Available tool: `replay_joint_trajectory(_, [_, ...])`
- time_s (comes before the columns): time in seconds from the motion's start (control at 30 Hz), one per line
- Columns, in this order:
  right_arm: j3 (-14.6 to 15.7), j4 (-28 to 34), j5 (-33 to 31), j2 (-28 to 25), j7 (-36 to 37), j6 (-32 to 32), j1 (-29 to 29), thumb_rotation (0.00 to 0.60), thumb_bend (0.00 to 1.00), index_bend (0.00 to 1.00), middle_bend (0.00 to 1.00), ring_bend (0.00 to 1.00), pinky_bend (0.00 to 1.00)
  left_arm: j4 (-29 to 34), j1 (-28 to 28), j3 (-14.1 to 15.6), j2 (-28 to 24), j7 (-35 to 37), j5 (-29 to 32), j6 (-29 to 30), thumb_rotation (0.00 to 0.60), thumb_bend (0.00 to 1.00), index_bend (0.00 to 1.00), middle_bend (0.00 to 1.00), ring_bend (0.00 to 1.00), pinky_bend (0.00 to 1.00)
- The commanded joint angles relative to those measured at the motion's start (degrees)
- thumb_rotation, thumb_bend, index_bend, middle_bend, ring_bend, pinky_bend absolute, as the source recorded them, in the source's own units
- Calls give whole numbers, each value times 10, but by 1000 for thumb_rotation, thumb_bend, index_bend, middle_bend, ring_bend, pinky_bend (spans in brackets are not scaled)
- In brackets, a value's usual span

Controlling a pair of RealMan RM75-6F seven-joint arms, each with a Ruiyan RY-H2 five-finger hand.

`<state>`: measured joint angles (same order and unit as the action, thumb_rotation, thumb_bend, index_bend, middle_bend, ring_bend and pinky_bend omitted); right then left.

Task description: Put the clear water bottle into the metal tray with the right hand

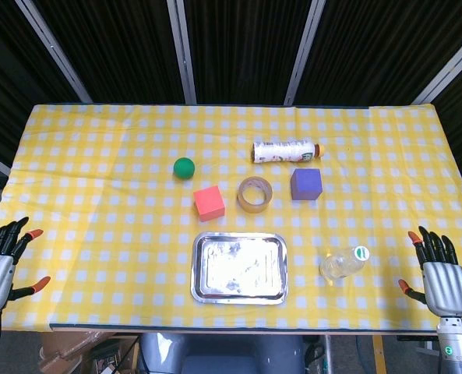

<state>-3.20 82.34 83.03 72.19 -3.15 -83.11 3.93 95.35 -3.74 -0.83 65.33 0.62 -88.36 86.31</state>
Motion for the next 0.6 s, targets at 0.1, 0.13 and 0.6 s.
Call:
replay_joint_trajectory(0.1, [2, 4, 0, -3, 2, 3, -1, 600, 264, 110, 21, 0, 0, 3, 1, 0, -1, 0, -3, 3, 600, 151, 188, 21, 0, 0])
replay_joint_trajectory(0.13, [2, 5, 1, -3, 2, 3, -1, 600, 263, 110, 21, 0, 0, 4, 1, 1, -2, 0, -4, 5, 600, 151, 188, 21, 0, 0])
replay_joint_trajectory(0.6, [11, 15, 5, -4, 17, 27, 5, 600, 263, 110, 21, 0, 0, 5, 6, -1, -8, 12, -5, 16, 600, 151, 188, 21, 0, 0])
